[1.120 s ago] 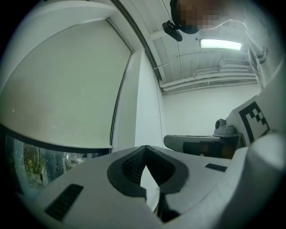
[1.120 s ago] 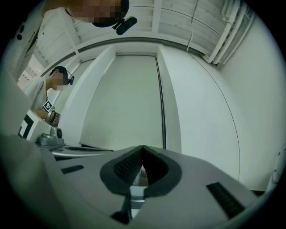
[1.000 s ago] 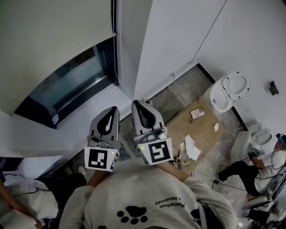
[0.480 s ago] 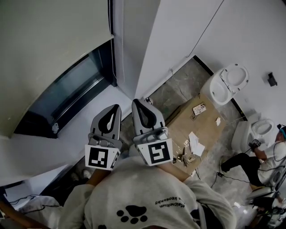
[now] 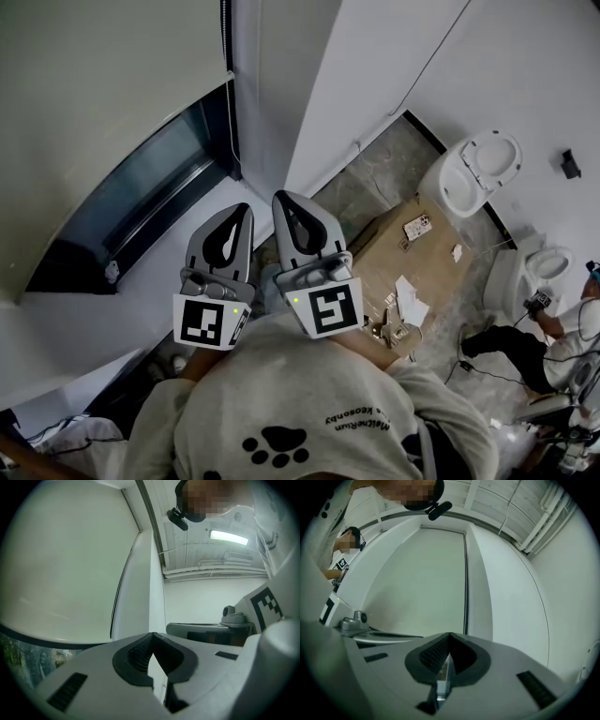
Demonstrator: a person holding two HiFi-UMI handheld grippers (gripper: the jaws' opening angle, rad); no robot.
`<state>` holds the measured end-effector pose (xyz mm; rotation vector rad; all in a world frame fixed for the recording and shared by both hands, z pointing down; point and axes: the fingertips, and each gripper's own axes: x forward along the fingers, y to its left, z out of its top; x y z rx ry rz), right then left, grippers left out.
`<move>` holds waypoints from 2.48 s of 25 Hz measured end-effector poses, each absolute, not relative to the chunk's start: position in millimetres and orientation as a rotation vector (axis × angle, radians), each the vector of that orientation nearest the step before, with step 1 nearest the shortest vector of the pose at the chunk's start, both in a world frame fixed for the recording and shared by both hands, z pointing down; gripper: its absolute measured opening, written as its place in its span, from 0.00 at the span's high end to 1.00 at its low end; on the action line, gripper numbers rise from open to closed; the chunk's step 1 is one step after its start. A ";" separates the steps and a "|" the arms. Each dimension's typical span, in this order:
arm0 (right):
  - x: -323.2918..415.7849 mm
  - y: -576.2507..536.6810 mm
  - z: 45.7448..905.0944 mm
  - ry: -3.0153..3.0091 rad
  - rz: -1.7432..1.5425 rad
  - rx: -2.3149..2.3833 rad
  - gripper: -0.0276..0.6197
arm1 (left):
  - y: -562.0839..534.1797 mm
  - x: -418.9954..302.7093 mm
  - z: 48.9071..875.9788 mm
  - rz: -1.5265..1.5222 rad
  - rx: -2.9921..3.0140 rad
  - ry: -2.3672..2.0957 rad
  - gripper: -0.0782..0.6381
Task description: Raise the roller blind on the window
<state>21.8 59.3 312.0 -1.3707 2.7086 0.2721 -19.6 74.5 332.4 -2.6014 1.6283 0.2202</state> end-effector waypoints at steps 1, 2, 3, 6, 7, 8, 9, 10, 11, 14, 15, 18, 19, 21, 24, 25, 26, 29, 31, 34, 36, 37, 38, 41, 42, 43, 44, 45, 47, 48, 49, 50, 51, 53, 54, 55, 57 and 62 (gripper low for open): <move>19.8 52.6 312.6 2.706 0.271 -1.366 0.94 | 68.6 -20.9 332.6 0.225 -2.601 1.625 0.88; 18.3 45.6 314.1 2.705 0.263 -1.363 0.94 | 62.3 -22.0 333.4 0.228 -2.605 1.624 0.88; 17.5 38.3 315.6 2.707 0.254 -1.361 0.94 | 55.5 -22.6 333.8 0.231 -2.606 1.624 0.88; 16.2 12.1 312.6 2.720 0.255 -1.351 0.94 | 28.3 -24.0 329.7 0.233 -2.596 1.628 0.88; 14.6 2.5 310.7 2.724 0.258 -1.345 0.94 | 17.3 -25.5 328.3 0.235 -2.595 1.632 0.88; 12.4 -6.8 309.6 2.727 0.262 -1.337 0.94 | 6.5 -27.4 327.8 0.236 -2.594 1.639 0.88; 9.8 -15.6 309.3 2.732 0.267 -1.329 0.94 | -3.8 -29.5 328.1 0.237 -2.594 1.646 0.88; 6.9 -24.3 309.7 2.738 0.273 -1.322 0.94 | -13.8 -31.4 328.8 0.235 -2.594 1.651 0.88; 3.9 -33.4 310.3 2.745 0.278 -1.316 0.94 | -23.8 -32.9 329.5 0.231 -2.595 1.653 0.88; -4.5 -64.6 313.4 2.755 0.274 -1.296 0.94 | -56.9 -36.2 333.7 0.218 -2.602 1.647 0.88; -6.7 -75.1 314.9 2.757 0.270 -1.289 0.94 | -68.5 -37.3 336.1 0.215 -2.605 1.649 0.88; -11.7 -101.1 317.0 2.767 0.260 -1.270 0.94 | -100.6 -42.5 339.1 0.205 -2.599 1.670 0.88; -13.5 -107.9 316.0 2.770 0.249 -1.265 0.94 | -109.5 -44.9 337.4 0.204 -2.597 1.677 0.88; -16.8 -117.7 314.4 2.779 0.222 -1.254 0.94 | -122.7 -49.3 333.0 0.204 -2.592 1.691 0.88; -22.4 -130.6 321.4 2.811 0.210 -1.233 0.94 | -136.2 -53.2 335.8 0.196 -2.588 1.706 0.88; -24.1 -135.6 324.6 2.816 0.202 -1.230 0.94 | -140.3 -54.0 337.8 0.196 -2.587 1.707 0.88; -25.6 -140.1 326.9 2.817 0.193 -1.230 0.94 | -143.9 -54.7 339.2 0.196 -2.585 1.707 0.88; -28.2 -149.7 327.4 2.813 0.168 -1.235 0.94 | -152.8 -56.5 338.3 0.175 -2.585 1.683 0.88; -28.2 -153.8 327.3 2.805 0.154 -1.244 0.94 | -157.9 -57.0 338.1 0.173 -2.605 1.650 0.88; -27.4 -156.5 323.1 2.790 0.136 -1.272 0.94 | -165.0 -56.3 335.4 0.152 -2.648 1.605 0.88; -26.8 -156.7 315.0 2.776 0.130 -1.298 0.94 | -170.2 -54.9 330.3 0.121 -2.688 1.573 0.82; -26.5 -156.2 312.1 2.771 0.133 -1.310 0.94 | -172.6 -53.4 328.8 0.106 -2.708 1.556 0.77; -26.3 -155.4 310.8 2.770 0.140 -1.320 0.94 | -174.7 -51.6 328.3 0.094 -2.724 1.539 0.75; -28.0 -152.6 309.7 2.776 0.175 -1.345 0.94 | -182.3 -47.7 327.0 0.063 -2.745 1.510 0.75; -28.6 -151.6 309.2 2.777 0.189 -1.353 0.94 | -185.5 -47.0 326.3 0.046 -2.741 1.504 0.75; -28.8 -150.9 309.2 2.778 0.198 -1.363 0.94 | -188.8 -46.2 325.7 0.029 -2.734 1.498 0.75; -28.6 -150.4 309.8 2.777 0.198 -1.374 0.94 | -192.1 -45.5 325.3 0.020 -2.728 1.492 0.75; -28.0 -150.2 310.6 2.773 0.193 -1.384 0.94 | -195.3 -44.9 325.0 0.018 -2.725 1.486 0.75; -26.1 -149.1 310.8 2.757 0.190 -1.406 0.94 | -200.6 -44.4 323.4 0.032 -2.727 1.474 0.75; -25.0 -148.1 309.7 2.748 0.195 -1.417 0.94 | -202.6 -44.3 321.2 0.043 -2.730 1.465 0.75; -23.8 -146.9 307.6 2.740 0.200 -1.429 0.94 | -204.4 -44.2 318.1 0.050 -2.732 1.455 0.75; -22.6 -145.7 304.8 2.730 0.203 -1.439 0.94 | -206.0 -44.3 314.5 0.053 -2.734 1.444 0.75; -21.7 -144.5 302.3 2.721 0.204 -1.449 0.94 | -207.6 -44.4 311.5 0.052 -2.736 1.433 0.75; -19.7 -142.6 300.0 2.707 0.205 -1.467 0.94 | -211.0 -44.3 308.8 0.046 -2.747 1.406 0.75; -18.6 -141.7 300.0 2.702 0.208 -1.476 0.94 | -212.7 -43.6 309.0 0.044 -2.754 1.390 0.75; -17.5 -140.9 300.0 2.697 0.212 -1.483 0.94 | -214.1 -42.5 309.7 0.040 -2.763 1.373 0.75; -14.8 -138.9 298.4 2.685 0.221 -1.495 0.94 | -215.9 -40.2 310.6 0.043 -2.791 1.342 0.75; -10.0 -136.4 297.8 2.674 0.227 -1.528 0.94 | -215.4 -37.8 311.0 0.062 -2.826 1.303 0.86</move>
